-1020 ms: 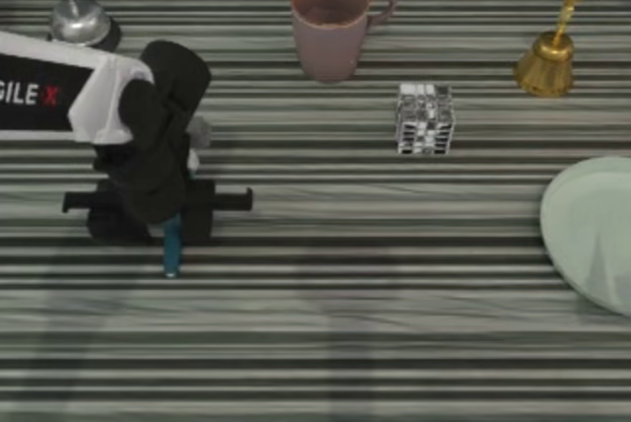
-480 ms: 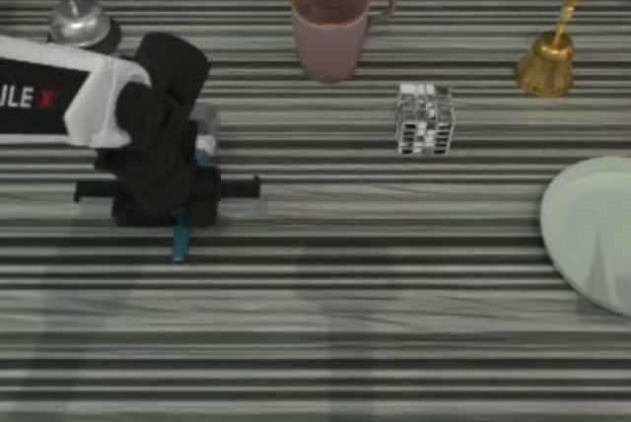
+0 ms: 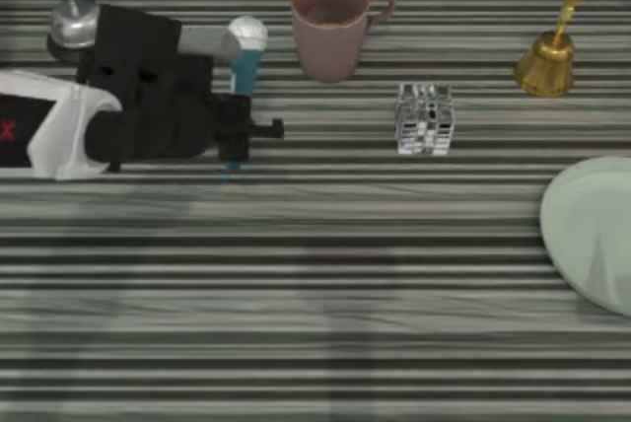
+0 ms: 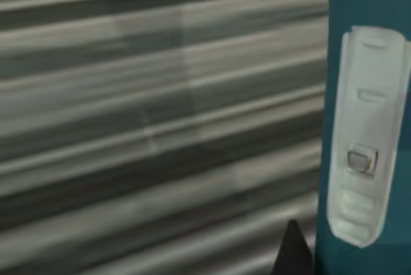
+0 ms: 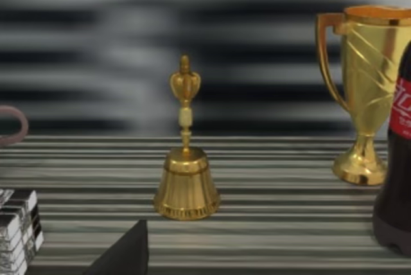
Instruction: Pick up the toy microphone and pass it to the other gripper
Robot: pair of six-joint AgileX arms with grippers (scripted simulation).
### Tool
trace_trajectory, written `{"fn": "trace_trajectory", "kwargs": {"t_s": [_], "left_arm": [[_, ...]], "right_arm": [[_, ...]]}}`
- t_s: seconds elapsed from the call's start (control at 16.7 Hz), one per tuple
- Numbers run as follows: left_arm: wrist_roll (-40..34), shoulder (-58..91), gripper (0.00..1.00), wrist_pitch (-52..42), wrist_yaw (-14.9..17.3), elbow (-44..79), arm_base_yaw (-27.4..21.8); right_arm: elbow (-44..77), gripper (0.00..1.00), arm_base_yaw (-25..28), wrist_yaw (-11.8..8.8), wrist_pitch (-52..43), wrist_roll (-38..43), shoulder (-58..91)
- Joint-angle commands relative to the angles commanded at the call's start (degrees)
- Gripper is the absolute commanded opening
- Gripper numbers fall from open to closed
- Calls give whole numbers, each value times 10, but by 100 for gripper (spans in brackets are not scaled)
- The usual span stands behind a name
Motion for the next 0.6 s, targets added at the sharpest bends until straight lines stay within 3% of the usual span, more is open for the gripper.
{"fn": "trace_trajectory", "kwargs": {"t_s": [0.36,0.6], "left_arm": [[66,-81,0,293,103,-85,11],[97,-128,0,402,147,-118,17]], "right_arm": [[0,100,0,0,0,0,0],[0,100,0,0,0,0,0]]}}
